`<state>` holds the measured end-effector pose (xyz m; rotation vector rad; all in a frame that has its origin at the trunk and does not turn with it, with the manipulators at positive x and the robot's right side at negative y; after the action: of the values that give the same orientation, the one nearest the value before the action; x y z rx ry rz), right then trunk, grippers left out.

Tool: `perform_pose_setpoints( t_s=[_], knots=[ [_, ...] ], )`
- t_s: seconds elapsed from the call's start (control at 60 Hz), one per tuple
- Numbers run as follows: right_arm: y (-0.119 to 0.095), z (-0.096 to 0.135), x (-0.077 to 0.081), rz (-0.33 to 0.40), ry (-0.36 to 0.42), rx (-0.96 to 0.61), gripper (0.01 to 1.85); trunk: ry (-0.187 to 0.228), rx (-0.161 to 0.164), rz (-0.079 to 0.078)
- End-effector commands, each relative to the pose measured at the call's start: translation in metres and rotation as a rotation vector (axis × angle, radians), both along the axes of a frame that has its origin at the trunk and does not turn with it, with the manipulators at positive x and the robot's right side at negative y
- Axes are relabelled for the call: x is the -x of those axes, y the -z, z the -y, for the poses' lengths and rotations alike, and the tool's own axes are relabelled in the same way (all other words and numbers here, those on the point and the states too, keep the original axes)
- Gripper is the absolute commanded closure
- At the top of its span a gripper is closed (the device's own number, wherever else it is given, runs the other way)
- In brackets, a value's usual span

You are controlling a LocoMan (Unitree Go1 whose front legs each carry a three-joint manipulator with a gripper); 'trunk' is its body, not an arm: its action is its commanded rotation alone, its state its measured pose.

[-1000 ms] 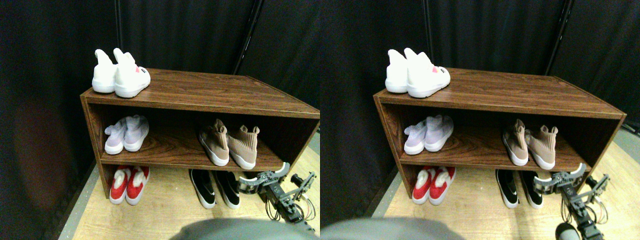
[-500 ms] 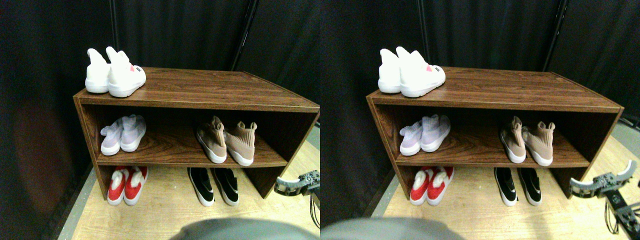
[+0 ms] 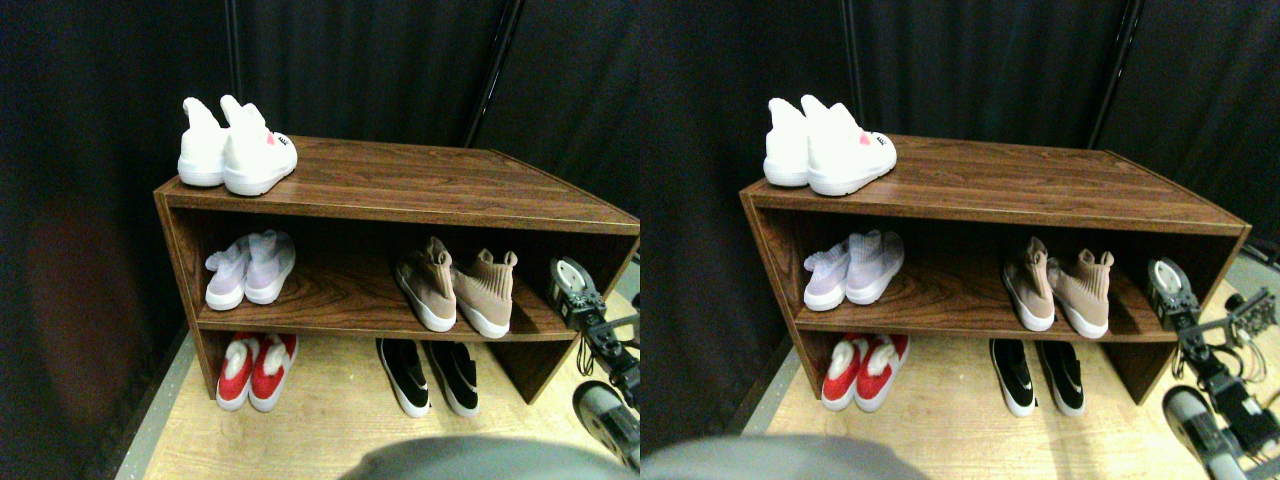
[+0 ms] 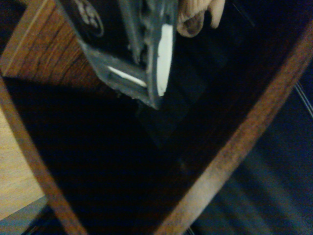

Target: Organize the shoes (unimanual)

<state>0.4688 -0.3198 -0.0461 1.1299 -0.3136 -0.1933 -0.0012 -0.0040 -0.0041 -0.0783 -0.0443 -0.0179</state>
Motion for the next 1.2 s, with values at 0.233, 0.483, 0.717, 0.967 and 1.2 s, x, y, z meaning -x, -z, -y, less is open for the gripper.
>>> perform_pose_setpoints(
  t_s=[0.233, 0.483, 0.717, 0.967, 1.2],
  knots=[
    [0.012, 0.000, -0.031, -0.030, 0.040, -0.019, 1.80, -0.016, 0.023, -0.012],
    [0.028, -0.014, -0.042, -0.078, -0.037, -0.049, 1.80, -0.036, 0.039, -0.025],
    [0.039, -0.034, -0.047, -0.116, -0.038, -0.082, 1.80, -0.056, 0.056, -0.032],
    [0.043, -0.047, -0.049, -0.133, -0.065, -0.134, 1.80, -0.067, 0.068, -0.035],
    [0.045, -0.056, -0.047, -0.118, -0.060, -0.131, 1.80, -0.073, 0.075, -0.035]
  ],
)
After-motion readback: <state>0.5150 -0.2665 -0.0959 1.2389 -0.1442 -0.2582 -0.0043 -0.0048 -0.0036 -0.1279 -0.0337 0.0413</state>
